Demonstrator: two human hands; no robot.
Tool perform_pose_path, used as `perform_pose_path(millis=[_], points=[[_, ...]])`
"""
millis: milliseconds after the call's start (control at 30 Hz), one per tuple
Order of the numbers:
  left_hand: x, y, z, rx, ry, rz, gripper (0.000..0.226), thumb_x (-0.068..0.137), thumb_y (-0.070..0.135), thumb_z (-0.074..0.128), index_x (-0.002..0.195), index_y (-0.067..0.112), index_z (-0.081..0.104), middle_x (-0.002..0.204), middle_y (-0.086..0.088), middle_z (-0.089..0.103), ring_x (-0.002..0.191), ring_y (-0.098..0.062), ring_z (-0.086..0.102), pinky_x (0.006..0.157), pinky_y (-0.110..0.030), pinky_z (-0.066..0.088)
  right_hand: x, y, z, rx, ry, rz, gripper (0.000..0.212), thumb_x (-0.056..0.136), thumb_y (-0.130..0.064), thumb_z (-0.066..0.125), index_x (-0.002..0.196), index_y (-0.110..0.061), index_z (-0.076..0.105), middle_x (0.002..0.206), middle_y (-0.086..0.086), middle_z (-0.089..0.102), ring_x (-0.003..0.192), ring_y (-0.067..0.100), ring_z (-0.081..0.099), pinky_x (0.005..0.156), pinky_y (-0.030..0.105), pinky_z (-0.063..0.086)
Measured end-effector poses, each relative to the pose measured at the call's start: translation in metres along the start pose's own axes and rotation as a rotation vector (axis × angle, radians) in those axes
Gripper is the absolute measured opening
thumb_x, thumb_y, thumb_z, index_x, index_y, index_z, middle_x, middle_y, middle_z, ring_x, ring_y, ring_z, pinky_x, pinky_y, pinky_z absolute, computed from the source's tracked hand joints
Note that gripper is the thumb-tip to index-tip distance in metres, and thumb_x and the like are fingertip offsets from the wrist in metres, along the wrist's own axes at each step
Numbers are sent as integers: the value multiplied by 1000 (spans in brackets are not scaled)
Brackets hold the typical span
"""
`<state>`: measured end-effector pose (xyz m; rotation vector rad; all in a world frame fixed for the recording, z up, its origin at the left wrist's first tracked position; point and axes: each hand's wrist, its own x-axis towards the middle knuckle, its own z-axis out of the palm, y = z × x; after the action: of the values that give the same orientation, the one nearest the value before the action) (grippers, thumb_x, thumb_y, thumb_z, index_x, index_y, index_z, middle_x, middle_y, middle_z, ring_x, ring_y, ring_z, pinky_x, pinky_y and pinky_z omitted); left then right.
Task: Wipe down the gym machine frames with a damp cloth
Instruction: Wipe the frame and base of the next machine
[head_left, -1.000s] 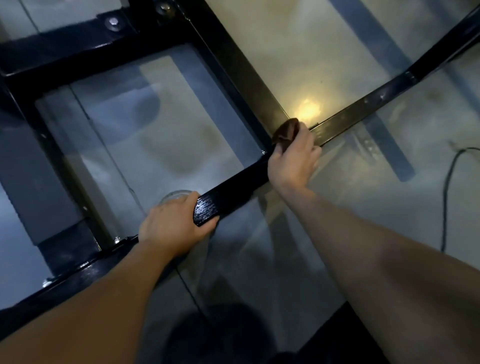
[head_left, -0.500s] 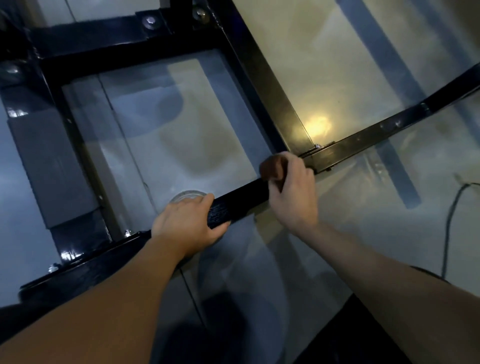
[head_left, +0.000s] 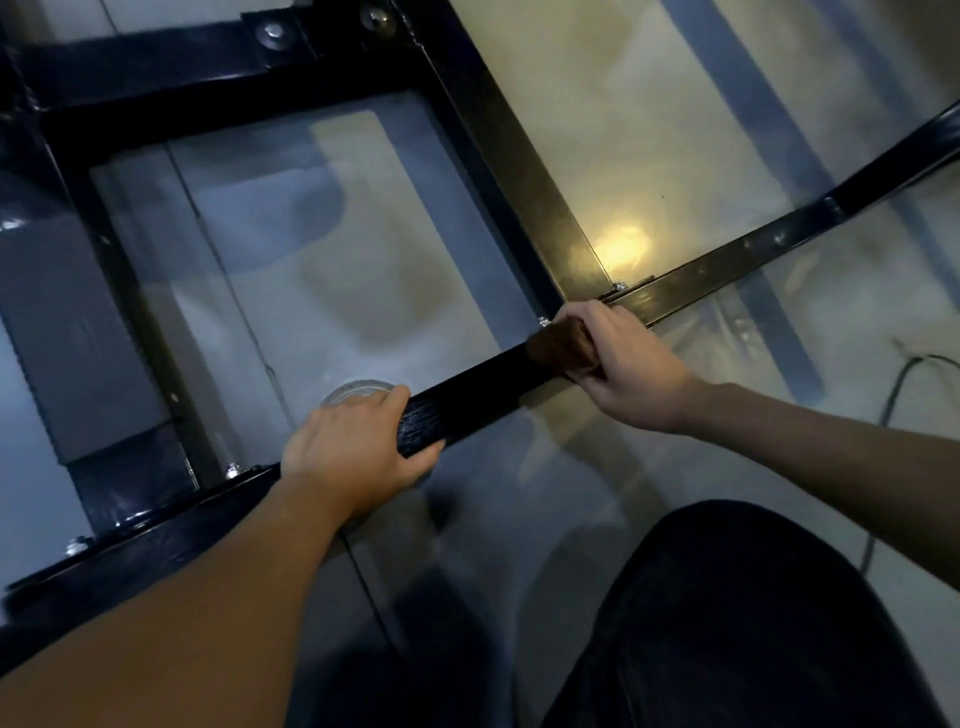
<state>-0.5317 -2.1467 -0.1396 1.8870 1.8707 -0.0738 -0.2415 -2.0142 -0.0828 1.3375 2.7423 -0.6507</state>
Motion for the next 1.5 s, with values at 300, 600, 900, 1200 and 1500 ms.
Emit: perform_pose_path(millis=[300, 600, 900, 1200, 1500], points=[[0, 0, 3, 11, 7, -1, 57, 85, 83, 40, 114, 34, 46, 112, 6, 66, 105, -23, 65, 85, -43, 53, -7, -15, 29, 150, 255, 239, 56, 88, -15, 72, 139, -22, 50, 128, -1, 59, 111, 23, 52, 90, 29, 39], [-1, -1, 1, 9, 13, 11, 56, 84, 82, 40, 108, 32, 47, 106, 5, 67, 99, -26, 65, 81, -43, 54, 7, 13, 18, 152, 503, 515, 45, 93, -24, 67, 135, -20, 52, 122, -1, 63, 112, 22, 58, 95, 38, 52], [-1, 1, 0, 7, 18, 17, 55, 84, 80, 44, 105, 30, 47, 105, 2, 67, 97, -29, 66, 78, -42, 53, -36, 1, 29, -84, 274, 96, 60, 86, -13, 68, 144, -17, 52, 135, 3, 61, 108, 25, 52, 93, 33, 43], [0, 0, 0, 22, 32, 22, 56, 83, 82, 40, 105, 31, 47, 104, 4, 67, 96, -26, 66, 76, -41, 54, -17, -26, 42, -51, 327, 247, 60, 89, -20, 67, 146, -17, 48, 135, 6, 58, 110, 30, 52, 93, 36, 43], [-2, 0, -1, 36, 31, 27, 57, 86, 81, 41, 110, 30, 48, 105, 4, 67, 96, -26, 66, 75, -41, 50, 12, 34, 23, -27, 620, 647, 44, 94, -30, 61, 136, -18, 55, 124, 5, 64, 112, 29, 57, 101, 45, 48]])
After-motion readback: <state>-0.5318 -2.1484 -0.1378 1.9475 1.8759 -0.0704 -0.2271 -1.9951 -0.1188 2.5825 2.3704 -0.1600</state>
